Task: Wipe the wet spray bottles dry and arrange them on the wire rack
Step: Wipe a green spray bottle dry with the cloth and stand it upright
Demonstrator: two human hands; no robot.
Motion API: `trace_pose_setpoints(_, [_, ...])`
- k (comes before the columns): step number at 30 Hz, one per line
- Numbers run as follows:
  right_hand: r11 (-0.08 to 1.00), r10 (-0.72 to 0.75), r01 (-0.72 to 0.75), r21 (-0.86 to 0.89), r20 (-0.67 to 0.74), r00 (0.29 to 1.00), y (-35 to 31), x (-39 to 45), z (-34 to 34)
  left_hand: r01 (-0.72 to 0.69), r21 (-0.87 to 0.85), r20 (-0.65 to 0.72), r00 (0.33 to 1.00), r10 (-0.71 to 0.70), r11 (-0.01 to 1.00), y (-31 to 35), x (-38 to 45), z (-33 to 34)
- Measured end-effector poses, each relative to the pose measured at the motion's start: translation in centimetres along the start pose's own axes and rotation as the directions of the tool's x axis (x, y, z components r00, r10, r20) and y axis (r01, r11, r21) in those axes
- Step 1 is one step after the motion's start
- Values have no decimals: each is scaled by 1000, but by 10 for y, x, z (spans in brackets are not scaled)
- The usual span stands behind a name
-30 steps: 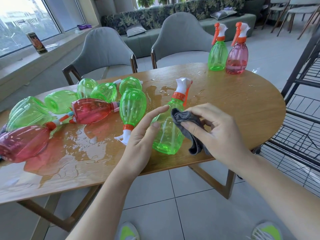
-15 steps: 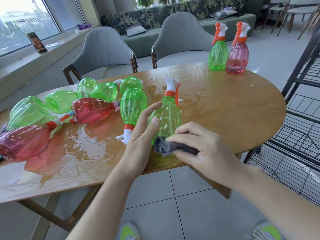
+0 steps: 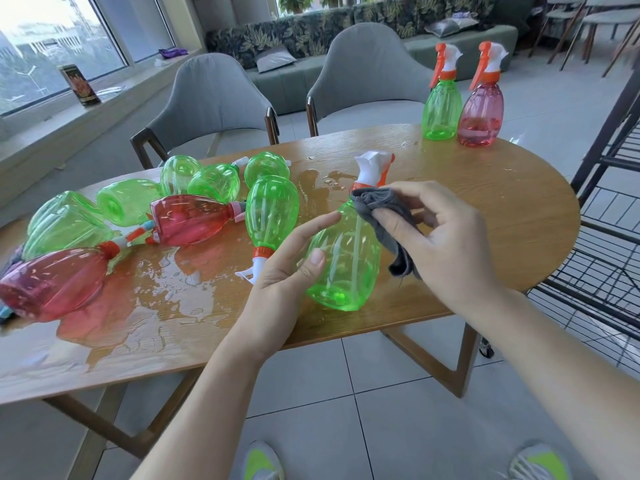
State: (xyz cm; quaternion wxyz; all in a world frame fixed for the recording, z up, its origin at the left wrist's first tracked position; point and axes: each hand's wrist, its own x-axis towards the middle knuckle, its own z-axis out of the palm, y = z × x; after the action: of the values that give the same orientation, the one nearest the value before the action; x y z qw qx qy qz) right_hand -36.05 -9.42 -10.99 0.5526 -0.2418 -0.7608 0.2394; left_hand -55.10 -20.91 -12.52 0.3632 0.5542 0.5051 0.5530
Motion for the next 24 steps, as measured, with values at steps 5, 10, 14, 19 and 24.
trace_pose_setpoints(5, [991,92,-102,92,103,990,5,-8,0,11,-42,-15,1000,-11,999,1,2,3])
trace_pose_setpoints(10, [999,-5,-3,43,192,981,1,-21,0,-6,7,-66,998,6,1000,4,3,6])
trace_pose_setpoints(14, [997,44,-52,53,148,988,1,-13,-3,4,-17,-25,1000,-4,1000,6,3,6])
trace_pose_setpoints(19, [999,25,-32,44,152,988,-2,-15,-2,17,-35,-17,1000,-17,999,3,2,8])
trace_pose_setpoints(24, [973,-217,230,-12,289,932,-10,-35,3,-15,-8,-105,994,14,1000,5,6,13])
